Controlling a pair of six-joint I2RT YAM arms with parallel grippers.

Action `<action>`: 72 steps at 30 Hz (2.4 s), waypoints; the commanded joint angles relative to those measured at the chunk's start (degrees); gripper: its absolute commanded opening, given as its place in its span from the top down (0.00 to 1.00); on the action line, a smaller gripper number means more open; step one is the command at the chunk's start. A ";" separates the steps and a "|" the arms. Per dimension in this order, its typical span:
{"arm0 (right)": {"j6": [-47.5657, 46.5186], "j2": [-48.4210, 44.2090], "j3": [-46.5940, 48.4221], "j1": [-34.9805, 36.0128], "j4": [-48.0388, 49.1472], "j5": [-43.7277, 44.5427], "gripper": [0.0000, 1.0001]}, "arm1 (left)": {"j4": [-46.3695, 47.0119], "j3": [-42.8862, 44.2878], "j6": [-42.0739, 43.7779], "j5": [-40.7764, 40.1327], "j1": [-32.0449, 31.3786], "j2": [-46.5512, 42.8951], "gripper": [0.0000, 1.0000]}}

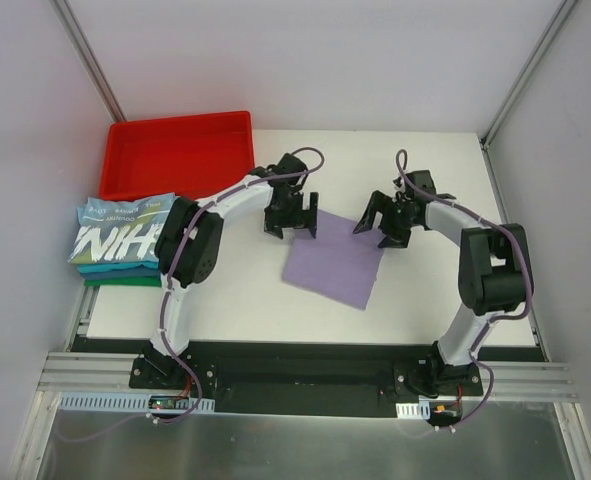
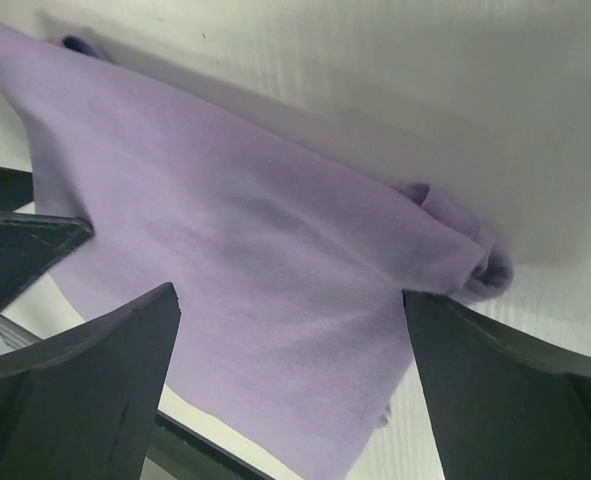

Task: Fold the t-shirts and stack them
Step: Smooth out wrinkles on the folded tshirt, then put the neatly folded tshirt into the corner of the board with the left arm

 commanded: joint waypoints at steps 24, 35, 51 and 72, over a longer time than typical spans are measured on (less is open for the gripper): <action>-6.38 -56.79 -19.93 -2.84 -12.21 23.35 0.04 | -1.92 -1.01 1.42 0.53 -2.05 -3.98 0.09; -9.81 -55.22 -21.07 -3.28 -13.44 23.52 0.04 | -4.12 -1.01 -2.09 -6.04 -6.00 3.23 0.28; -11.83 -50.11 -21.25 -5.21 -10.98 25.46 0.04 | -12.28 0.65 -5.26 -24.37 -11.71 11.15 1.00; -11.57 -52.67 -22.57 -6.71 -8.61 20.97 0.04 | 0.52 -28.16 38.48 -61.80 0.05 -29.26 1.00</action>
